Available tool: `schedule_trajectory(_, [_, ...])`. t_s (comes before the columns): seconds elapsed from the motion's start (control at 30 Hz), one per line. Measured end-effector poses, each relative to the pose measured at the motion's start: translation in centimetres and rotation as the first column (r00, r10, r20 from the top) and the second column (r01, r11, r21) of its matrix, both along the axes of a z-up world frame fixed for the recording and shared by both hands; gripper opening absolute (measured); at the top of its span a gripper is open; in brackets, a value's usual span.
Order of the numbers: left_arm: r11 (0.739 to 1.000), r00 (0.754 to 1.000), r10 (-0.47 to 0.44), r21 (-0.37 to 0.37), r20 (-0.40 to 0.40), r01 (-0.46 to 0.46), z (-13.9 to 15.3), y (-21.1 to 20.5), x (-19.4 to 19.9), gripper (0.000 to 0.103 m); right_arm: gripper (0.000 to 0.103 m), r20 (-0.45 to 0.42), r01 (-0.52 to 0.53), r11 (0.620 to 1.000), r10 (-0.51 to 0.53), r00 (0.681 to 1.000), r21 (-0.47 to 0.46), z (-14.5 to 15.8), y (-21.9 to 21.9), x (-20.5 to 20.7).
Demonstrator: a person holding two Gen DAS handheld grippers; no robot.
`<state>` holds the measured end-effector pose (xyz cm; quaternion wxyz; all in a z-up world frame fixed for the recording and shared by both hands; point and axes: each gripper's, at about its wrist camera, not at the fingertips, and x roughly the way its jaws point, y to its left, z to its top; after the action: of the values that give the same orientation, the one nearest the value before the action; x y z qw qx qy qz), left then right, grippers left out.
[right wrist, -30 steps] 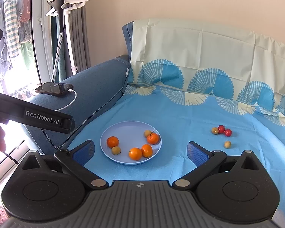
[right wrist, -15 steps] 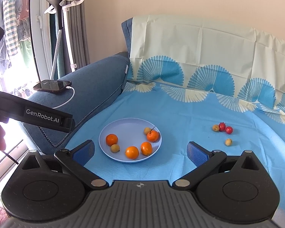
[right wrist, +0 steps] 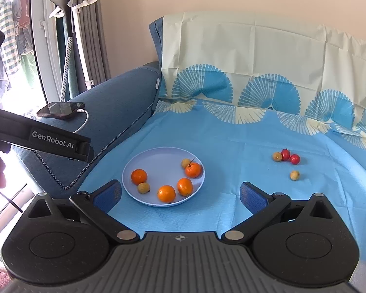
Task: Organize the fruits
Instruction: 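Withdraw both open tools from the plate and move toward the remaining fruits, then grasp a brown fruit with the left tool while the right tool grasps another brown fruit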
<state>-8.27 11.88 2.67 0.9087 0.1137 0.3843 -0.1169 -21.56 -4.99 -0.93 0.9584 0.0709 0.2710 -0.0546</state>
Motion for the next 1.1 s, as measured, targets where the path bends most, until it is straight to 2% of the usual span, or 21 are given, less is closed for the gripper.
schedule_trajectory(0.53, [0.998,0.999,-0.041,0.050,-0.013,0.042,-0.7,-3.4,1.1,0.103,0.102,-0.019,0.069,0.995,-0.068,0.997,0.065,-1.8,-2.9,0.5])
schedule_trajectory(0.73, [0.995,0.995,-0.074,0.056,-0.064,0.078,-1.7,-6.1,2.3,0.103,0.102,-0.029,0.129,0.989,-0.127,0.991,0.073,-2.9,-5.1,1.0])
schedule_trajectory(0.9, [0.986,0.988,-0.132,0.092,-0.081,0.139,-2.8,-10.2,3.7,0.103,0.102,-0.039,0.277,0.959,-0.275,0.961,0.052,-4.9,-9.2,1.4])
schedule_trajectory(1.1, [0.963,0.964,-0.240,0.100,-0.112,0.251,-4.7,-18.1,6.9,0.103,0.102,-0.078,0.412,0.910,-0.408,0.910,0.039,-8.9,-15.4,2.6])
